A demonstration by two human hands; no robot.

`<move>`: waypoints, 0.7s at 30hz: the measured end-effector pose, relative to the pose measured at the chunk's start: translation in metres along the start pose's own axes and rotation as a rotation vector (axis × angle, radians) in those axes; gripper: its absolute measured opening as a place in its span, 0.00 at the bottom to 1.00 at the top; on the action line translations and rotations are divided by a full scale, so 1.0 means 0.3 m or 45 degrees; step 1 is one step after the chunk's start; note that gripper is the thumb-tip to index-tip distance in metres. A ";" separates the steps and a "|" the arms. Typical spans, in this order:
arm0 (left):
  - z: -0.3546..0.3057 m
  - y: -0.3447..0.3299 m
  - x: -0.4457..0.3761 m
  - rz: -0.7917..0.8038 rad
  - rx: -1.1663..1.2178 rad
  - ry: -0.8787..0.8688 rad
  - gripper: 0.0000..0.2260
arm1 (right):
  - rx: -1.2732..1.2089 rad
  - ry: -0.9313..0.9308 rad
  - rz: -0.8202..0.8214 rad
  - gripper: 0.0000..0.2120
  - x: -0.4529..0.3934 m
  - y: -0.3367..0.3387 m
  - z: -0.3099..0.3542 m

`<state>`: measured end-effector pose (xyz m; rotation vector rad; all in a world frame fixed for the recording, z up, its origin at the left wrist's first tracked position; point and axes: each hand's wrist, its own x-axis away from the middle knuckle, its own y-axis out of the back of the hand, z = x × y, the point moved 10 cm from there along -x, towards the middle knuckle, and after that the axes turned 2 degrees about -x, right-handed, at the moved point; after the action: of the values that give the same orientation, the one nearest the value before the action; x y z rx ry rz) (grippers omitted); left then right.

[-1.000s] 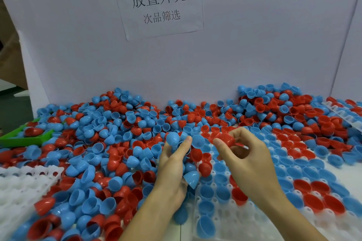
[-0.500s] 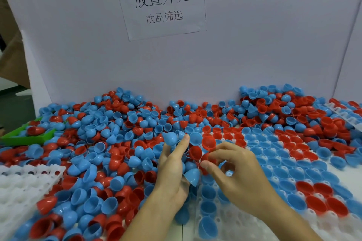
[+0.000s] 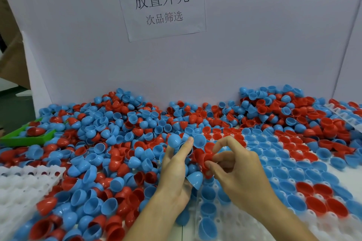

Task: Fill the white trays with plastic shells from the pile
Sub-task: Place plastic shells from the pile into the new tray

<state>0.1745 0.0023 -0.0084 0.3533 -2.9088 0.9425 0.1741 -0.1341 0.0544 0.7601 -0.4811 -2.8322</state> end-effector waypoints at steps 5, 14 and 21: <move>0.001 -0.001 -0.001 0.011 -0.037 0.002 0.14 | 0.034 -0.063 -0.076 0.15 -0.005 0.015 -0.015; -0.001 -0.015 0.007 0.041 -0.001 0.041 0.13 | 0.106 -0.115 -0.023 0.14 -0.002 0.000 -0.048; -0.009 -0.029 0.012 0.085 0.015 0.039 0.18 | 0.069 -0.126 0.071 0.16 -0.003 -0.007 -0.038</move>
<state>0.1732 -0.0037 -0.0009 0.2418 -2.9046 0.9657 0.1805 -0.1349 0.0447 0.6077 -0.5864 -2.8252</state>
